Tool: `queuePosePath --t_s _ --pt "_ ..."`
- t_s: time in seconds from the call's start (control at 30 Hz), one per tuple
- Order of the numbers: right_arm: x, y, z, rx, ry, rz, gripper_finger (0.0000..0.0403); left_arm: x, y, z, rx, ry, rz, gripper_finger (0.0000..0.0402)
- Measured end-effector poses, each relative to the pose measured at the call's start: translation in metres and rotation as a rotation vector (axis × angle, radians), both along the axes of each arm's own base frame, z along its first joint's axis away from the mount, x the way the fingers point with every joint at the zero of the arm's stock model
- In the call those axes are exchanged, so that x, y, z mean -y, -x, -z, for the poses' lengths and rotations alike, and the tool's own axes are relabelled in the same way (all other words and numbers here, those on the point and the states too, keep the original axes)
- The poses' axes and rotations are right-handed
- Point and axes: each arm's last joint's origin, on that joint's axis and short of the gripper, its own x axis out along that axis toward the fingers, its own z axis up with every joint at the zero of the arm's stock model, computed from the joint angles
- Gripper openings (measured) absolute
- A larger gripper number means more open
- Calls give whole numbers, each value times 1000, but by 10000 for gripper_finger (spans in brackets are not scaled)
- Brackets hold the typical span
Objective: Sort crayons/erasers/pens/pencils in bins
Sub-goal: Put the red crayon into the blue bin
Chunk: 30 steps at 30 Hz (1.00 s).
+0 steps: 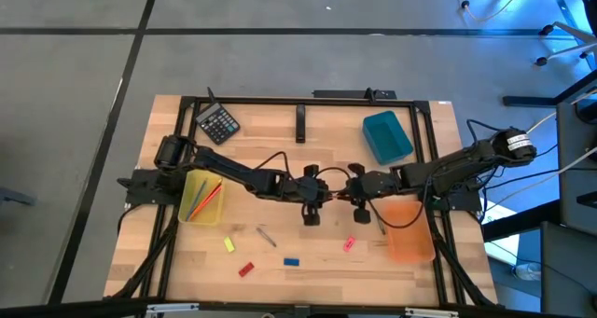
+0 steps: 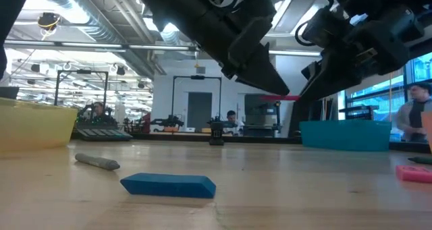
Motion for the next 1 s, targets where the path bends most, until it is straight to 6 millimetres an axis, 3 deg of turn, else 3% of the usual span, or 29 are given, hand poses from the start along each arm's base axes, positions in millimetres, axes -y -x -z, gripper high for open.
queuePosePath --t_s 0.17,0.37,0.67,0.83,1.0 --pt "13 7 1 -64 26 135 46 -1 0 0 3 -23 -42 100" --pt "41 29 -14 -82 126 469 45 -5 3 2 -12 -28 -167 142" --pt "88 78 -31 -96 202 1029 45 -6 7 7 -61 8 -228 146" --pt "105 87 -27 -159 191 1161 49 0 8 7 -60 8 -215 147" --pt "112 90 -25 -187 196 1185 83 7 8 7 -56 8 -197 147"
